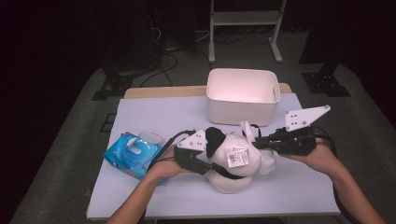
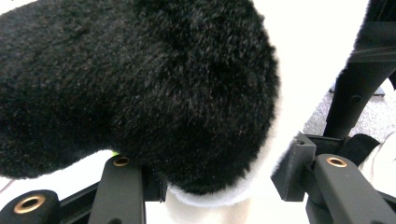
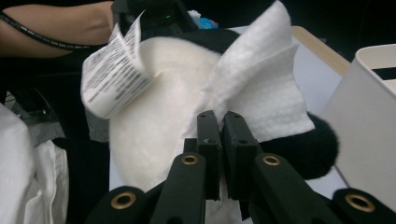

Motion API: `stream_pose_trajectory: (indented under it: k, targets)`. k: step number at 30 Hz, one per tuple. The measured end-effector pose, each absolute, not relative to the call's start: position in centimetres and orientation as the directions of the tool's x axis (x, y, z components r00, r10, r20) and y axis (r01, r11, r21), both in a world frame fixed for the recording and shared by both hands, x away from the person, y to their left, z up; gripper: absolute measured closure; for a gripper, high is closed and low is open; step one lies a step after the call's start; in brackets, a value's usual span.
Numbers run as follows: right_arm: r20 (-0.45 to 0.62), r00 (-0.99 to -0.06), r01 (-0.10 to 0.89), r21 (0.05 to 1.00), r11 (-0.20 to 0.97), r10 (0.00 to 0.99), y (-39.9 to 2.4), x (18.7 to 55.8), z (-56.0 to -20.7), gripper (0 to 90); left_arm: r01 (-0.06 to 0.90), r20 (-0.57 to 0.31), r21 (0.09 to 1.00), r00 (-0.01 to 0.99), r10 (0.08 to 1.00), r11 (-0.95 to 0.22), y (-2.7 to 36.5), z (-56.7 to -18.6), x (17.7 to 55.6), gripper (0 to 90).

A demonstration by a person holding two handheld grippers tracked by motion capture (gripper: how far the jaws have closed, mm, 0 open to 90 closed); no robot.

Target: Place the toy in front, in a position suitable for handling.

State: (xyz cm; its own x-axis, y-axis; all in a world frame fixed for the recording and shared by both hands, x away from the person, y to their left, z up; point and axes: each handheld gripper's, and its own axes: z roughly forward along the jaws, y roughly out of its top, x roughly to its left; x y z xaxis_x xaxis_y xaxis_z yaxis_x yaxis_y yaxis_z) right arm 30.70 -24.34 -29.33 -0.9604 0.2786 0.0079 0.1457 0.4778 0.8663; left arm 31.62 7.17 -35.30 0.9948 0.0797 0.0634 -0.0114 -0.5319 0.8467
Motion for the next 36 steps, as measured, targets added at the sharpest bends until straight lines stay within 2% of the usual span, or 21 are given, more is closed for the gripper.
stream_pose_trajectory:
  k: [8, 10, 12, 14, 23, 32, 36]
  targets:
    - [0.005, -0.940, 0.177, 0.864, 0.471, 0.342, -25.1, 31.8, -28.8, 85.6, -0.023, 0.066, 0.853, 0.996, 0.065, -0.521, 7.1, -35.4, 31.6, 47.4]
    - [0.008, -0.941, 0.179, 0.860, 0.478, 0.338, -25.1, 31.6, -28.9, 85.6, 0.017, 0.043, 0.858, 0.993, 0.105, -0.514, 7.0, -35.5, 31.8, 46.5]
    - [0.010, -0.957, 0.159, 0.853, 0.497, 0.289, -24.8, 31.2, -29.0, 85.6, 0.040, 0.026, 0.864, 0.992, 0.123, -0.502, 6.8, -35.6, 32.0, 46.4]
    - [-0.006, -0.965, 0.136, 0.842, 0.522, 0.262, -24.0, 30.8, -29.1, 85.6, 0.011, 0.051, 0.857, 0.993, 0.106, -0.514, 6.6, -35.5, 32.0, 46.5]
    - [0.014, -0.930, 0.203, 0.852, 0.482, 0.367, -26.2, 32.3, -29.1, 85.6, -0.026, 0.072, 0.857, 0.995, 0.070, -0.514, 6.7, -35.4, 31.6, 46.8]
    - [0.020, -0.957, 0.168, 0.852, 0.496, 0.290, -24.5, 31.7, -28.7, 85.6, -0.036, 0.076, 0.847, 0.996, 0.053, -0.530, 6.5, -35.2, 31.6, 46.9]
    - [-0.010, -0.959, 0.147, 0.835, 0.530, 0.282, -23.9, 31.8, -28.3, 85.5, -0.018, 0.061, 0.848, 0.996, 0.062, -0.530, 6.8, -35.2, 31.7, 46.8]
